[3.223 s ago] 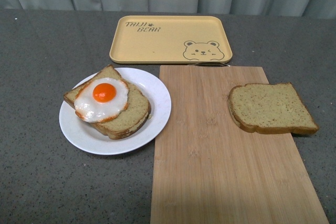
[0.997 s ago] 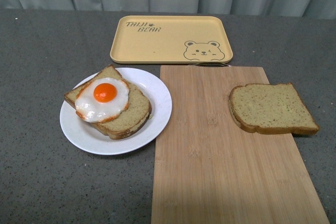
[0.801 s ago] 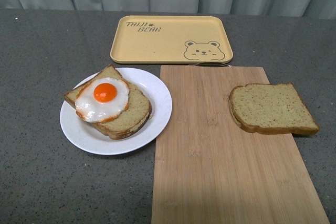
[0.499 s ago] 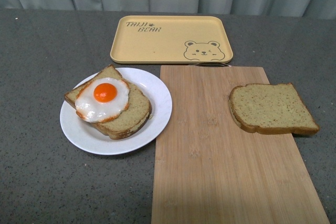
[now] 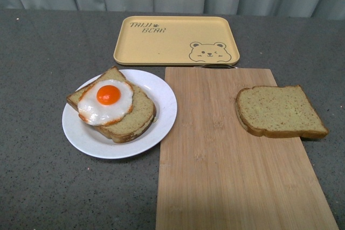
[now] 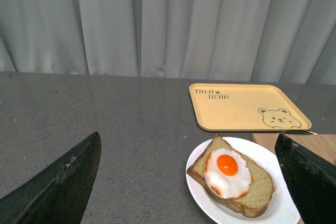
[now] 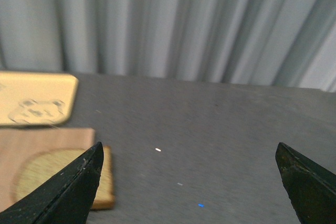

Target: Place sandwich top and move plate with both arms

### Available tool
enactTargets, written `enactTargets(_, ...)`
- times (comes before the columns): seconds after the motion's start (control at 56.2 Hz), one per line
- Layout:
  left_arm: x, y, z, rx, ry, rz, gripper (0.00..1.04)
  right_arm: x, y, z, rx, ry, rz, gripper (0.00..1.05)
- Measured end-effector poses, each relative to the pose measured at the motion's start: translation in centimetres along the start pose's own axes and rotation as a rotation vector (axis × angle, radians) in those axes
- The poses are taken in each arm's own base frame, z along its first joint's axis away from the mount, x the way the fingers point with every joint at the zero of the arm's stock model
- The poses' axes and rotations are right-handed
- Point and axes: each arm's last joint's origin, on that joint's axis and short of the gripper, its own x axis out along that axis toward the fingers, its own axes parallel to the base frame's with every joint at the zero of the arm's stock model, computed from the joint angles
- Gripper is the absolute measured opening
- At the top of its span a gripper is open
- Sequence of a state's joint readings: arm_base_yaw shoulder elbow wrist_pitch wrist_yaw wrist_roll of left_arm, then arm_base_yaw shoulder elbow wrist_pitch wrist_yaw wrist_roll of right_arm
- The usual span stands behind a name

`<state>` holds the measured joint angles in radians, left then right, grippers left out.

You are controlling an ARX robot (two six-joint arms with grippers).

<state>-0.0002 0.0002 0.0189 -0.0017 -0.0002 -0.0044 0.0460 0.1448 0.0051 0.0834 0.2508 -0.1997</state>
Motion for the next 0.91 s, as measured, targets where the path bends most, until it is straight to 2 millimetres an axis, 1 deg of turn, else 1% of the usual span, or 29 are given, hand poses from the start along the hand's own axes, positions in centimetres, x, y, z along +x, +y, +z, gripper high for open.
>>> enactTargets(0.071,0.0,0.0,0.0,0.0,0.0,0.0,0.98,0.8,0.0,-0.1,-0.034,0.037,0.016,0.95)
enactTargets(0.196,0.0,0.0,0.0,0.0,0.0,0.0,0.98,3.0,0.0,0.6,-0.023,0.089,0.102,0.95)
enactTargets(0.285,0.0,0.0,0.0,0.0,0.0,0.0,0.98,5.8,-0.1,1.0,0.022,0.151,0.178,0.95)
enactTargets(0.356,0.0,0.0,0.0,0.0,0.0,0.0,0.98,7.7,-0.2,0.7,0.066,0.235,0.224,0.95)
enactTargets(0.499,0.0,0.0,0.0,0.0,0.0,0.0,0.98,11.8,-0.4,-1.0,0.173,0.447,0.32,0.95)
enactTargets(0.659,0.0,0.0,0.0,0.0,0.0,0.0,0.98,15.5,-0.6,-3.1,0.286,0.601,0.384,0.95)
enactTargets(0.784,0.0,0.0,0.0,0.0,0.0,0.0,0.98,17.5,-0.6,-4.8,0.368,0.703,0.425,0.95)
enactTargets(0.837,0.0,0.0,0.0,0.0,0.0,0.0,0.98,18.5,-0.5,-6.0,0.439,0.768,0.464,0.95)
enactTargets(0.908,0.0,0.0,0.0,0.0,0.0,0.0,0.98,19.2,-0.4,-6.8,0.495,0.812,0.499,0.95)
